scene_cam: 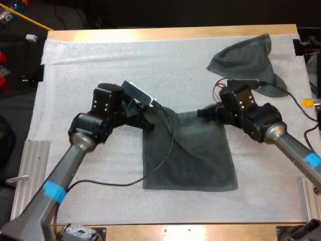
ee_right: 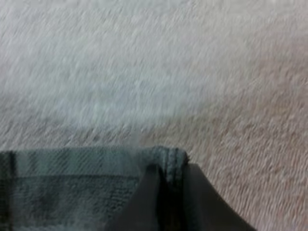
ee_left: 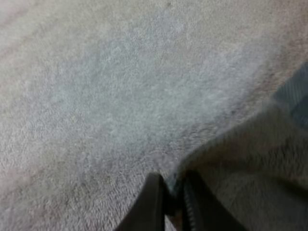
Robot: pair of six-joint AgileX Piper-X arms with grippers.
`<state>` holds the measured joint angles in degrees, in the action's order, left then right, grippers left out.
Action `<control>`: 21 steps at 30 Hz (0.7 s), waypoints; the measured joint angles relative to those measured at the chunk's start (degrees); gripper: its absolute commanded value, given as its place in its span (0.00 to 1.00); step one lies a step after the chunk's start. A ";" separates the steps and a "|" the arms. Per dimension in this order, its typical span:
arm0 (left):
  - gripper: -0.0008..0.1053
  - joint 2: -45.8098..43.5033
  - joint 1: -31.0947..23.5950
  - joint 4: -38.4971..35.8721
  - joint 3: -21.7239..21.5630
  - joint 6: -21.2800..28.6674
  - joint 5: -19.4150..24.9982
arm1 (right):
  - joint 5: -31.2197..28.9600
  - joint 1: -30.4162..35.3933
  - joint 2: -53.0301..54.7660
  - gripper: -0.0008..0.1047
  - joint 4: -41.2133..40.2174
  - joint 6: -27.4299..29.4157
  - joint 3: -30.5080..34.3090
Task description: Pick towel from pile, fold and stack
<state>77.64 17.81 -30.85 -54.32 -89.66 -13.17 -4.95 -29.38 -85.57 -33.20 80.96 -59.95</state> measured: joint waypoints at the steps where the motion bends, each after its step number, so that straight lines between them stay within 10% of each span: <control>1: 0.01 1.18 -0.27 0.95 0.00 0.00 -0.16 | -0.06 0.56 -0.62 0.01 0.65 0.00 0.00; 18: 0.01 7.45 -0.54 8.24 0.00 0.00 -0.40 | -3.30 3.51 -3.86 0.01 6.90 0.00 0.00; 21: 0.13 7.45 -0.54 7.82 -0.15 -0.79 -0.40 | -3.39 3.51 -3.86 0.13 6.90 0.00 0.00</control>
<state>85.08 17.27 -23.03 -54.47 -90.45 -13.58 -8.34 -25.87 -89.43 -26.30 80.96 -59.95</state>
